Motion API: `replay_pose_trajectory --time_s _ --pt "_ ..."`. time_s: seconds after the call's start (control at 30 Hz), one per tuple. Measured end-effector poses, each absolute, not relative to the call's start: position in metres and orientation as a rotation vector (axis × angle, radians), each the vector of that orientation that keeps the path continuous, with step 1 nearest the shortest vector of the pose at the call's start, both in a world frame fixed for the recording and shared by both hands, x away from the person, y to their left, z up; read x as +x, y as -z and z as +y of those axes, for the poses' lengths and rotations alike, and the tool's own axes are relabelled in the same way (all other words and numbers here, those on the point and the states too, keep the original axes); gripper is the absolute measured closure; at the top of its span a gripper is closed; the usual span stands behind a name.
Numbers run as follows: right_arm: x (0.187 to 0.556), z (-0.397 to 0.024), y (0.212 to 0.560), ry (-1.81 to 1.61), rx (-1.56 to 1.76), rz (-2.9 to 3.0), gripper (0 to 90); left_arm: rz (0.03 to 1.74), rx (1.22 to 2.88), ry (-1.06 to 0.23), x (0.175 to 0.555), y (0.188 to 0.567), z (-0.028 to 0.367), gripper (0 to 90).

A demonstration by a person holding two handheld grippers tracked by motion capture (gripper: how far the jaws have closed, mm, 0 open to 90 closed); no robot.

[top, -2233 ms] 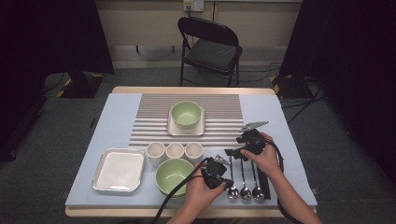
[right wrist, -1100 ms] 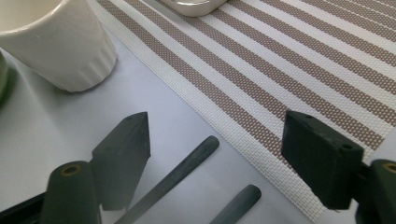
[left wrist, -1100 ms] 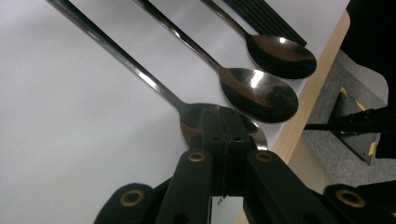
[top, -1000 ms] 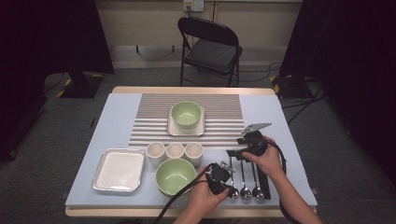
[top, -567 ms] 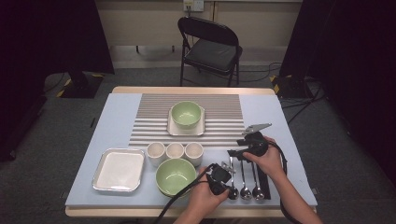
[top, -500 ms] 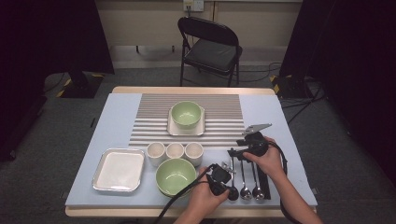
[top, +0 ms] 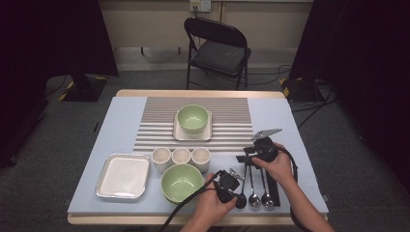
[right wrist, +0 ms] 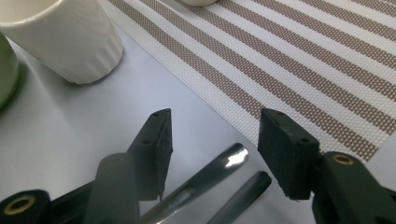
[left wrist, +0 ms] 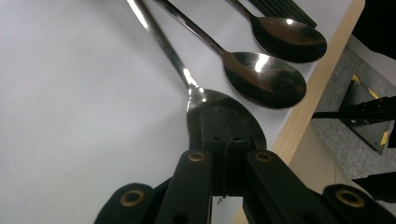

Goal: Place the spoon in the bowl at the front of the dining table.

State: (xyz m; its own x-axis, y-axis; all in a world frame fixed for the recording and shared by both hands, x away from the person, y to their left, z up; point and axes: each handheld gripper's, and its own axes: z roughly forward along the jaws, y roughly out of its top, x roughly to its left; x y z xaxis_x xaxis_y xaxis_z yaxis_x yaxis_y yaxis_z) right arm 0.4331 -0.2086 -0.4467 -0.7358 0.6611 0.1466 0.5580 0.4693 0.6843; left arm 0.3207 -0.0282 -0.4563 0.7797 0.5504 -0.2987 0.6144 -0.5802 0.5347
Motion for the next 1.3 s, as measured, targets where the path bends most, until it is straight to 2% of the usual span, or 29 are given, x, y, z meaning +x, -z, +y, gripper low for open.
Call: replay_pose_trajectory --time_s 0.53,0.9,1.3 --pt "0.4291 -0.2133 0.4457 -1.121 1.113 2.586 52.3 0.867 2.33 0.118 0.3178 0.4563 -0.0291 90.0" --pt "0.4263 -0.2119 0.4421 -1.121 1.144 2.604 64.6 0.861 2.34 0.101 0.317 0.4559 -0.0297 90.0" --pt "0.4254 -0.2151 0.437 -1.221 1.251 2.57 73.6 0.869 2.357 0.084 0.317 0.4541 -0.0304 90.0"
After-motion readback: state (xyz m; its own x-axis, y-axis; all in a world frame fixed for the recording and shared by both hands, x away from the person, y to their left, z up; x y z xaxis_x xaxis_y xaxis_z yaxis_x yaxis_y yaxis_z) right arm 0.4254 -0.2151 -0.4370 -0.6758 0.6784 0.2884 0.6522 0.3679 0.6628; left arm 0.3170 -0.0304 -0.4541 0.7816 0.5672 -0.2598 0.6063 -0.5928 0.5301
